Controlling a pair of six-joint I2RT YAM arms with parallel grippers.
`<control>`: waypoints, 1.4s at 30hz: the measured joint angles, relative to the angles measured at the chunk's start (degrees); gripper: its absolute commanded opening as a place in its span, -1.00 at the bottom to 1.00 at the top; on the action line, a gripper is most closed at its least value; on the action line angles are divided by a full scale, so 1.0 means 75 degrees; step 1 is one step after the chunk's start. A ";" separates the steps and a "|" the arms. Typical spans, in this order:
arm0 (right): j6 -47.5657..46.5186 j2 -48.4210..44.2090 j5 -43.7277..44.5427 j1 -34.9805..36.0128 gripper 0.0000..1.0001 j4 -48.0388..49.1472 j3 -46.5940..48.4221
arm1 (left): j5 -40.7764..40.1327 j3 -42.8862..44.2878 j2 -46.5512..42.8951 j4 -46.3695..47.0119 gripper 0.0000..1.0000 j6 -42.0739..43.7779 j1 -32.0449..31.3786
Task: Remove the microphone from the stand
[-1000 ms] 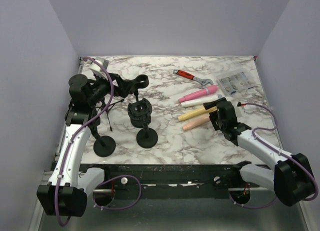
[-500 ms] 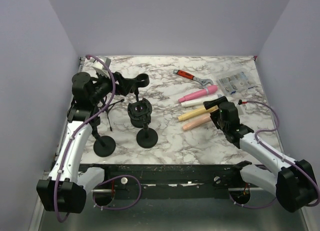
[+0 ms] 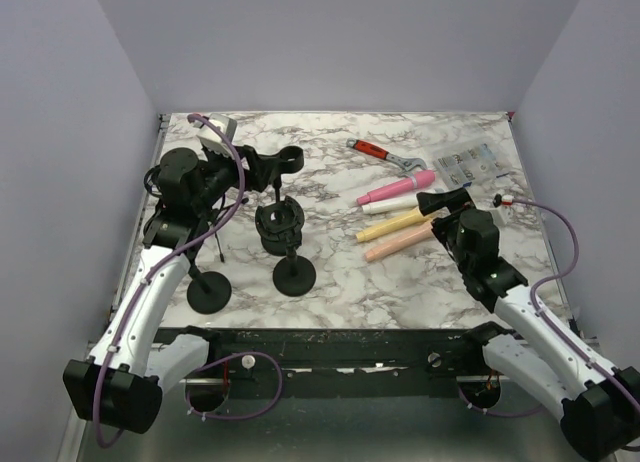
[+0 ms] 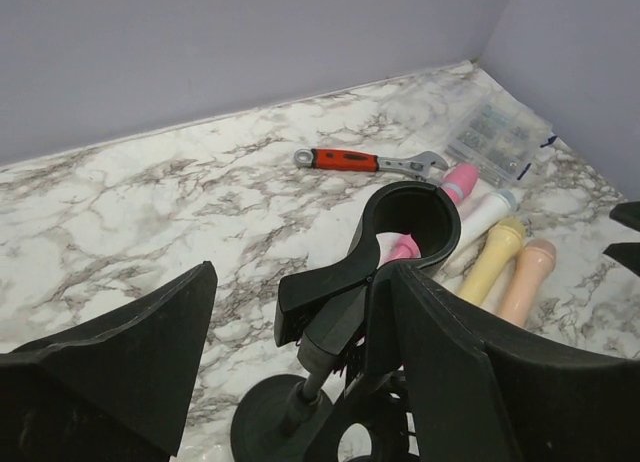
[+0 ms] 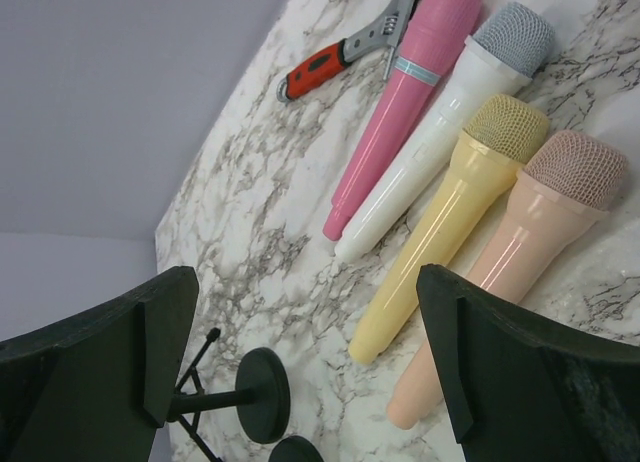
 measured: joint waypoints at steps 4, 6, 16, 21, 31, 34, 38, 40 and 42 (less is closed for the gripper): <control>-0.0213 -0.0388 0.0131 0.0000 1.00 0.0000 -0.0003 | -0.0358 -0.0061 -0.0108 -0.0105 0.41 -0.0015 -0.0012; -0.0321 -0.0554 0.0172 0.0000 1.00 0.0009 -0.0044 | -0.0481 -0.0140 -0.0219 -0.0128 0.42 -0.0017 -0.0012; -0.0729 -0.0729 0.0280 0.0000 1.00 0.0000 -0.0146 | -0.0807 -0.0874 -0.0376 -0.0207 0.42 -0.0300 -0.0099; -0.0729 -0.0970 0.0283 0.0000 1.00 0.0003 -0.0289 | -0.1003 -0.1201 -0.0388 -0.0557 0.43 -0.0388 -0.0146; -0.0731 -0.1008 0.0286 0.0000 1.00 -0.0015 -0.0370 | -0.1221 -0.1285 -0.0338 -0.0629 0.55 -0.0729 -0.0248; -0.0731 -0.1008 0.0283 0.0000 1.00 -0.0015 -0.0370 | -0.1247 -0.1236 -0.0332 -0.0729 0.73 -0.0740 -0.0248; -0.0766 -0.1005 0.0280 0.0000 1.00 -0.0015 -0.0370 | -0.1259 -0.1052 -0.0262 -0.1008 0.92 -0.0737 -0.0248; -0.0851 -0.1003 0.0274 0.0000 1.00 -0.0015 -0.0370 | -0.1253 -0.0927 -0.0236 -0.1215 0.96 -0.0720 -0.0245; -0.0918 -0.0979 0.0271 0.0000 1.00 -0.0015 -0.0370 | -0.1160 -0.0758 -0.0195 -0.1515 0.96 -0.0679 -0.0248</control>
